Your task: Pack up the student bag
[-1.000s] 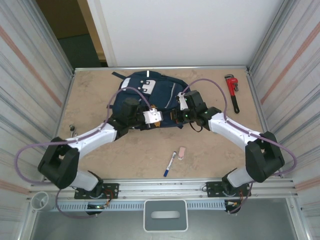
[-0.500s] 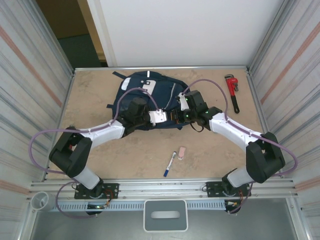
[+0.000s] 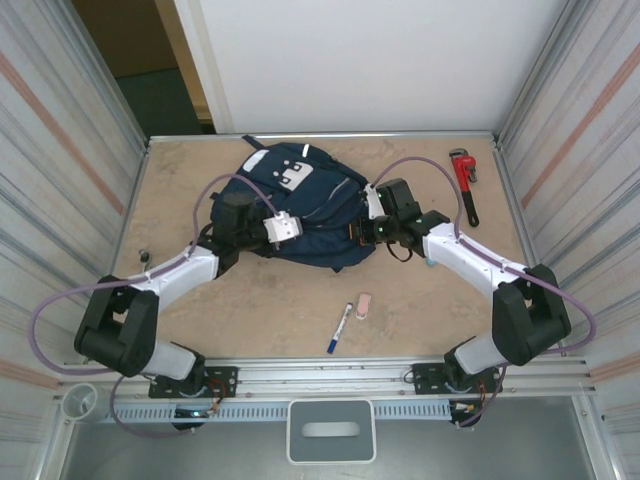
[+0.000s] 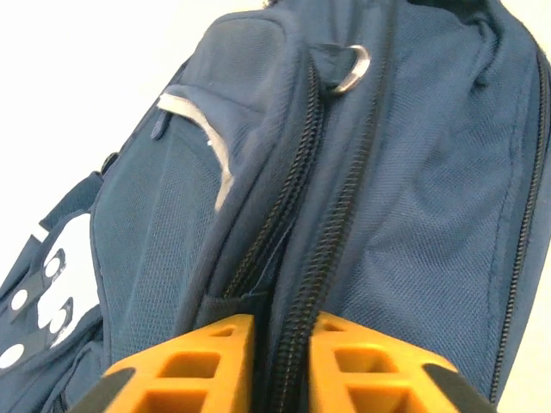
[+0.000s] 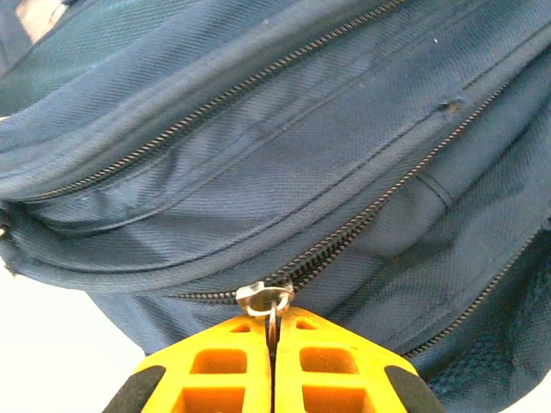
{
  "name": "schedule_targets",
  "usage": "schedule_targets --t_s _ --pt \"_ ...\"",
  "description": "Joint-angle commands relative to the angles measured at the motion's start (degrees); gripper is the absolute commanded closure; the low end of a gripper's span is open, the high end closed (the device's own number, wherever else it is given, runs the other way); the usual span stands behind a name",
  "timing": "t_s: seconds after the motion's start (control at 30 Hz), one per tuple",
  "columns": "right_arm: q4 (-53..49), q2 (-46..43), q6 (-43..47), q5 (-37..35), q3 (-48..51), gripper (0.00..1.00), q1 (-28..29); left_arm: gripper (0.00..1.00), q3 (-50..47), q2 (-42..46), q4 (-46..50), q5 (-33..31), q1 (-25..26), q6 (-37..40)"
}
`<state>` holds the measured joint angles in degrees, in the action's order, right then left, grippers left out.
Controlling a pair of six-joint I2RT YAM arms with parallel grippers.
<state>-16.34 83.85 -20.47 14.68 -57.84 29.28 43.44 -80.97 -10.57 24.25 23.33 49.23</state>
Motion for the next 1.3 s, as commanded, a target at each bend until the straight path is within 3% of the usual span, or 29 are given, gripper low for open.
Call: schedule_targets --t_s 0.0,0.07,0.2,0.33,0.47,0.53,0.67,0.83,0.93,1.13,1.27 --pt "0.8 -1.3 0.0 2.1 -1.9 1.00 1.0 0.58 0.4 4.5 0.0 -2.2 -0.3 -4.2" --pt "2.0 -1.7 -0.4 3.6 -2.4 1.00 2.1 0.47 -0.6 7.0 0.1 -1.1 1.8 -5.3" --pt "3.8 -2.5 -1.4 6.1 -3.3 1.00 3.5 0.37 -1.0 9.6 0.6 -1.6 7.0 -4.8" --pt "4.8 -3.1 -2.1 7.5 -4.2 1.00 5.2 0.37 2.9 6.1 4.0 -5.7 12.5 -1.5" --pt "5.7 -4.0 -2.7 8.2 -4.1 1.00 6.0 0.40 5.8 2.1 5.9 -5.9 14.0 -1.0" --pt "5.7 -4.5 -2.6 8.3 -3.9 1.00 6.3 0.47 5.5 0.9 4.0 -6.9 14.0 -0.6" --pt "4.7 -5.5 -1.7 7.9 -2.5 1.00 6.0 0.71 5.1 -0.8 2.6 -10.8 13.3 1.1" --pt "3.9 -6.8 -0.7 7.3 0.7 1.00 4.1 0.99 5.0 -0.8 3.3 -8.9 10.7 0.7" --pt "2.3 -7.0 0.2 4.1 1.8 1.00 2.7 1.00 4.1 0.4 2.4 -6.2 9.4 -0.3" --pt "-4.6 -3.1 -0.2 -8.0 -0.5 1.00 -1.5 1.00 -1.1 6.8 -2.8 6.4 3.0 -6.2" --pt "-4.4 1.0 -0.8 -10.9 -3.5 1.00 -2.5 1.00 -3.9 9.5 -5.1 8.1 -1.1 -8.6"
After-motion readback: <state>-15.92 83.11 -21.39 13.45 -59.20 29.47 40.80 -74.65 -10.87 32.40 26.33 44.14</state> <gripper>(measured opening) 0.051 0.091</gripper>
